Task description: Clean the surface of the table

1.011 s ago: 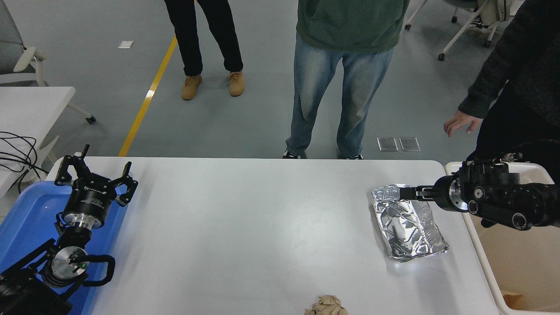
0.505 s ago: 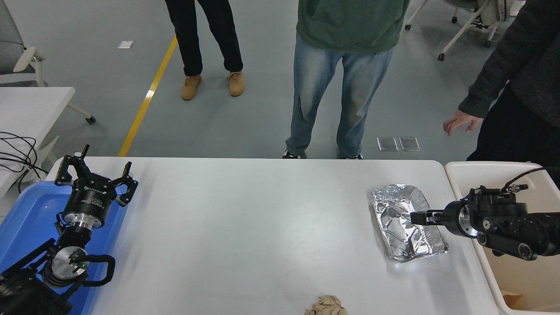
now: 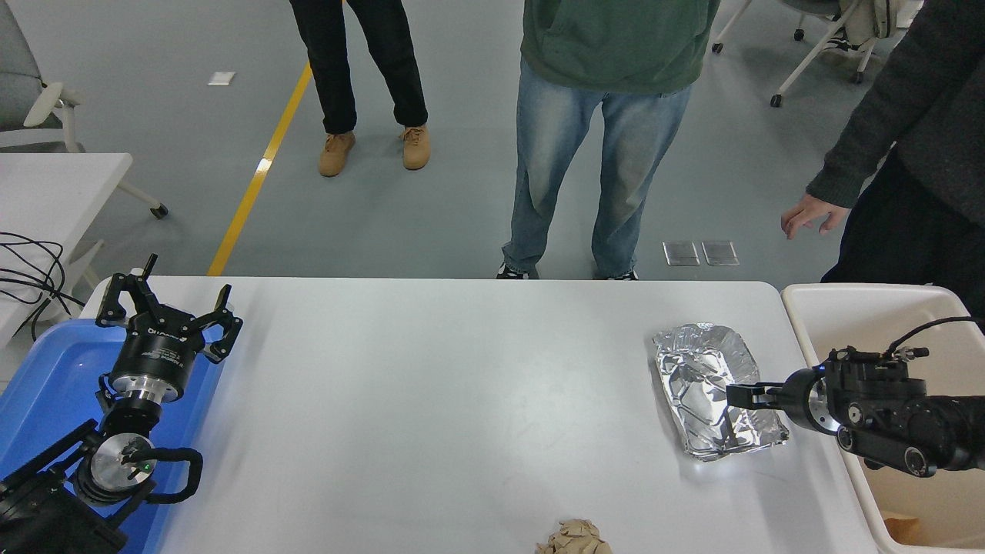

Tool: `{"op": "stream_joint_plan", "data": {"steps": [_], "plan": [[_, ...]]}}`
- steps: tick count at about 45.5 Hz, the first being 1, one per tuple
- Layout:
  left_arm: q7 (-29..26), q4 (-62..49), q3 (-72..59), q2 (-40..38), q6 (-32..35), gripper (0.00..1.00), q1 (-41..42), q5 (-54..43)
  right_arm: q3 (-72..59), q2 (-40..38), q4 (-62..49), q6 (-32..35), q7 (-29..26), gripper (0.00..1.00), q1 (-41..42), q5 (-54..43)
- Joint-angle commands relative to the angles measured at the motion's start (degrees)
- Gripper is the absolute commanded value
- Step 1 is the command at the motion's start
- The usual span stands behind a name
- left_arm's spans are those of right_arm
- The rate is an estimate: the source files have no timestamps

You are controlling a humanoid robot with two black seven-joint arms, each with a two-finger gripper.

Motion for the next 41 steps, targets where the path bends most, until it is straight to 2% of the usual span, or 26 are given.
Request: {"op": "stream_joint_plan", "data": {"steps": [1, 20, 26, 28, 31, 36, 39, 41], "plan": [[0.0, 0.0, 0.0, 0.0, 0.0, 0.99, 0.0, 0.0, 0.6, 2.9, -2.9, -0.6, 0.0, 0.9, -1.2, 0.0], [0.0, 0.0, 0.0, 0.0, 0.0, 0.99, 0.0, 0.0, 0.3, 5.1, -7.5, -0.6, 0.1, 0.89, -2.6, -0.1], [0.0, 0.0, 0.0, 0.0, 0.0, 0.99, 0.0, 0.0, -0.2, 5.1, -7.5, -0.3, 0.1, 0.8, -2.6, -0.1], [0.0, 0.0, 0.0, 0.0, 0.0, 0.99, 0.0, 0.0, -0.2, 5.1, -7.5, -0.3, 0.4, 0.74, -2.6, -0.1], [0.0, 0.0, 0.0, 0.0, 0.0, 0.99, 0.0, 0.0, -0.3, 5.1, -7.6, -0.1, 0.4, 0.58, -2.6, -0.1], [0.0, 0.0, 0.0, 0.0, 0.0, 0.99, 0.0, 0.0, -0.4, 5.0, -7.6, 0.2, 0.5, 0.31, -2.7, -0.1], [0.0, 0.0, 0.0, 0.0, 0.0, 0.99, 0.0, 0.0, -0.5, 5.0, -7.6, 0.5, 1.4, 0.09, -2.8, -0.1], [-0.1, -0.1, 0.0, 0.0, 0.0, 0.99, 0.1, 0.0, -0.7, 5.0, -7.6, 0.6, 2.3, 0.01, -2.8, -0.1]]}}
